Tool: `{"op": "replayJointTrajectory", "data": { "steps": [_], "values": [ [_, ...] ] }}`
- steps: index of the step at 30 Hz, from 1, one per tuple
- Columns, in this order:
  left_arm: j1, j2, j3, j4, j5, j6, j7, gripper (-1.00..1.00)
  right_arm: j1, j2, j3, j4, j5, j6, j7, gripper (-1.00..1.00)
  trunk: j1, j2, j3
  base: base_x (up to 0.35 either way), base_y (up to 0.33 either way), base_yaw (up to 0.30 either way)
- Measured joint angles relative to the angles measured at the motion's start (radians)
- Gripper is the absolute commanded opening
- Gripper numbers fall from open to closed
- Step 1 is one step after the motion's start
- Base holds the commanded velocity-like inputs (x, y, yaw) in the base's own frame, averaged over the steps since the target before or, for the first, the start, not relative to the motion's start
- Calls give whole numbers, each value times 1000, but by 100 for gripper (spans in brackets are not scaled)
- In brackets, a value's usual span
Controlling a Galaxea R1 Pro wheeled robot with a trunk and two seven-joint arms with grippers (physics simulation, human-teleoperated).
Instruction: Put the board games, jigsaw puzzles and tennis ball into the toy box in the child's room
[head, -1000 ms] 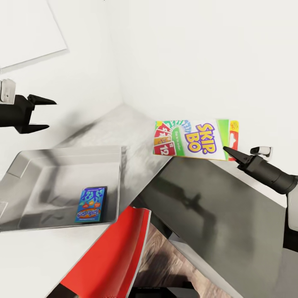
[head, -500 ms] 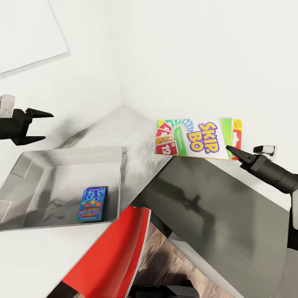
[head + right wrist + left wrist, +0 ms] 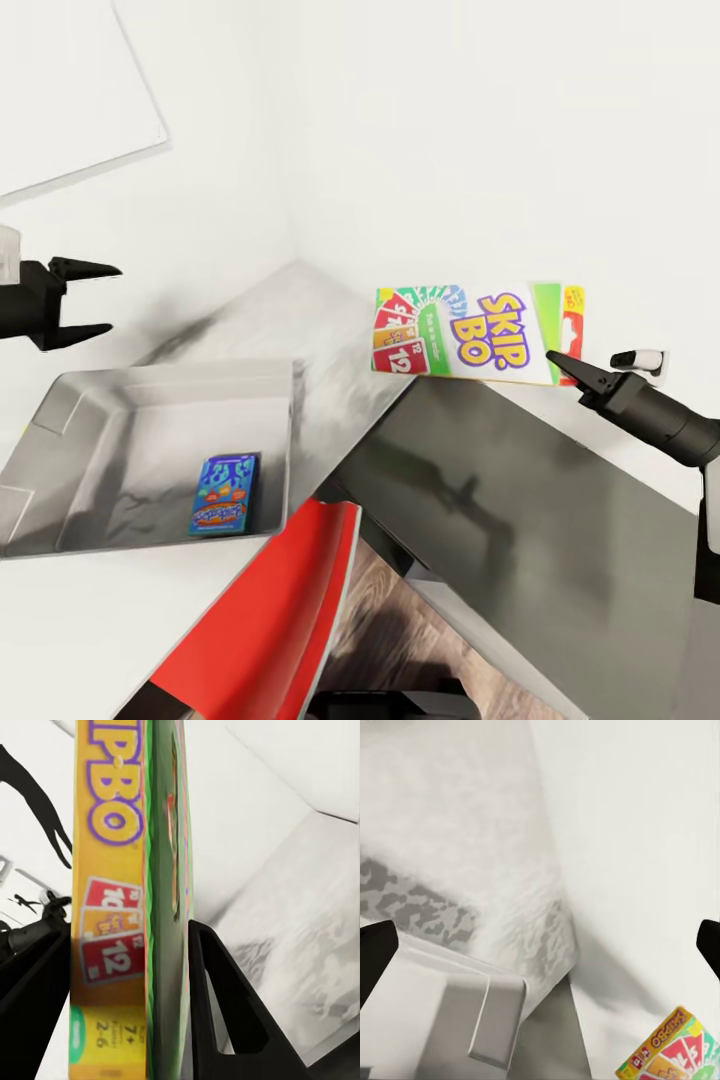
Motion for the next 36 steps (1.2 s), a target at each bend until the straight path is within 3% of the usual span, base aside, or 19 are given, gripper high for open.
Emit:
{"op": "replayJointTrajectory", "data": {
  "steps": [5,7,10,15,23,27,31,36],
  "values": [
    [-6,-4,7,0,0,-2,-19,100,-6,-1,6,-1,-1,0,0,-100,-19,35,24,0,0,-56],
    [-4,-42,-2,0,0,-3,-58,100,-5,-32,18,-2,-1,-1,1,-100,-27,49,33,0,0,-9],
    [-8,-79,-50,0,0,-2,-68,100,-4,-39,23,-2,-3,0,1,-100,-38,70,48,0,0,-4],
    [-29,-101,-105,0,0,-3,-68,100,-3,-46,23,-2,-2,0,1,-100,-46,85,63,0,0,-1],
    [-43,-109,-126,0,0,-19,-58,100,-1,-47,24,-2,-2,0,1,-100,-46,85,76,0,0,0],
    [-36,-111,-128,0,0,-84,-56,100,0,-46,24,-2,-3,0,1,-100,-46,85,82,0,0,0],
    [-21,-118,-143,0,-73,-170,-62,100,1,-40,25,-2,-2,0,1,-100,-46,85,85,0,0,0],
    [-42,-98,-143,1,-69,-171,-83,100,12,-55,-3,-20,0,-1,10,-100,-46,85,85,0,0,0]
  ]
}}
